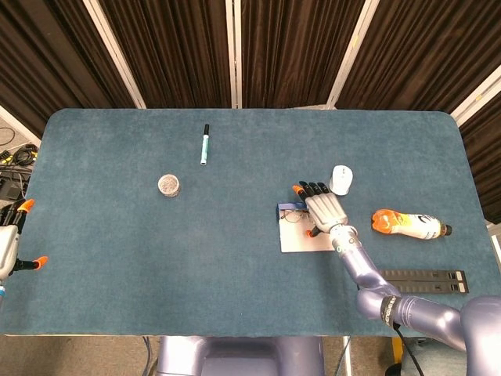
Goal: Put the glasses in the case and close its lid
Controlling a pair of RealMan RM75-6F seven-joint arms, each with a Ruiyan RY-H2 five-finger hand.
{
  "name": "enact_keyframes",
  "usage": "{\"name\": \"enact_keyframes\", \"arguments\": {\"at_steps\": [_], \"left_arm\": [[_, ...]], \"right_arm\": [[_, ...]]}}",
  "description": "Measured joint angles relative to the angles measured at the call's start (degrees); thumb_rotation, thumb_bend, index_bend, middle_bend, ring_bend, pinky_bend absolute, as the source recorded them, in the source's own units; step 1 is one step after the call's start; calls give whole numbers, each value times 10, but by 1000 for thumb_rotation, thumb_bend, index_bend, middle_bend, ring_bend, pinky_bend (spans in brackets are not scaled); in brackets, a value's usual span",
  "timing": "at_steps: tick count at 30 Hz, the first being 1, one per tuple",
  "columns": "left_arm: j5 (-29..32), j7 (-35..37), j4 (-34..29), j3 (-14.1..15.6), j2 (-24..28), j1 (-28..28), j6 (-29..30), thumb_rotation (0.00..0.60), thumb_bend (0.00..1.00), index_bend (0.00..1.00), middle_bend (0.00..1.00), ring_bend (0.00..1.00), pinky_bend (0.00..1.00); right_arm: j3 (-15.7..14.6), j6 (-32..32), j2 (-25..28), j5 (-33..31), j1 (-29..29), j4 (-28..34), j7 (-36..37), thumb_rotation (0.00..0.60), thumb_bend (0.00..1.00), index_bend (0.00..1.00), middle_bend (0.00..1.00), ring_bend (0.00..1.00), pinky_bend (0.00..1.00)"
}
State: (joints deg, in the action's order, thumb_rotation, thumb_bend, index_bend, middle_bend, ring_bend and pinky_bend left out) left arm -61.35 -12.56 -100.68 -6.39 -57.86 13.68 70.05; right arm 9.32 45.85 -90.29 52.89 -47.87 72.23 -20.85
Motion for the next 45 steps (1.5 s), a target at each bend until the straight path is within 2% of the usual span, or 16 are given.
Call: {"name": "enact_keyframes", "arguments": {"at_steps": [14, 18, 26, 30, 36, 41, 45], "left_arm": [[12, -1, 7, 0, -2, 5, -7, 600, 0, 0, 0, 0, 0], [17, -2, 9, -1, -3, 7, -10, 600, 0, 0, 0, 0, 0], [16, -3, 8, 1, -3, 8, -10, 600, 0, 0, 0, 0, 0], [14, -2, 6, 2, -3, 7, -8, 600, 0, 0, 0, 0, 0], [6, -1, 2, 4, -1, 6, -5, 600, 0, 0, 0, 0, 0], [-9, 4, -6, 8, 3, 2, 3, 600, 0, 0, 0, 0, 0], [-20, 9, -10, 11, 6, -2, 9, 600, 0, 0, 0, 0, 0]], "right_arm": [[-5, -5, -52, 20, -10, -115, -12, 600, 59, 0, 0, 0, 0], [2, -9, -69, 21, -13, -151, -5, 600, 58, 0, 0, 0, 0], [18, -13, -83, 32, -11, -183, 28, 600, 60, 0, 0, 0, 0], [19, -1, -73, 45, -4, -158, 34, 600, 61, 0, 0, 0, 0], [12, 42, -33, 91, 16, -77, 47, 600, 63, 17, 0, 0, 0], [-20, 80, 16, 151, 46, 12, 50, 600, 65, 55, 0, 0, 0], [-55, 97, 41, 187, 68, 49, 42, 600, 65, 77, 0, 0, 0]]}}
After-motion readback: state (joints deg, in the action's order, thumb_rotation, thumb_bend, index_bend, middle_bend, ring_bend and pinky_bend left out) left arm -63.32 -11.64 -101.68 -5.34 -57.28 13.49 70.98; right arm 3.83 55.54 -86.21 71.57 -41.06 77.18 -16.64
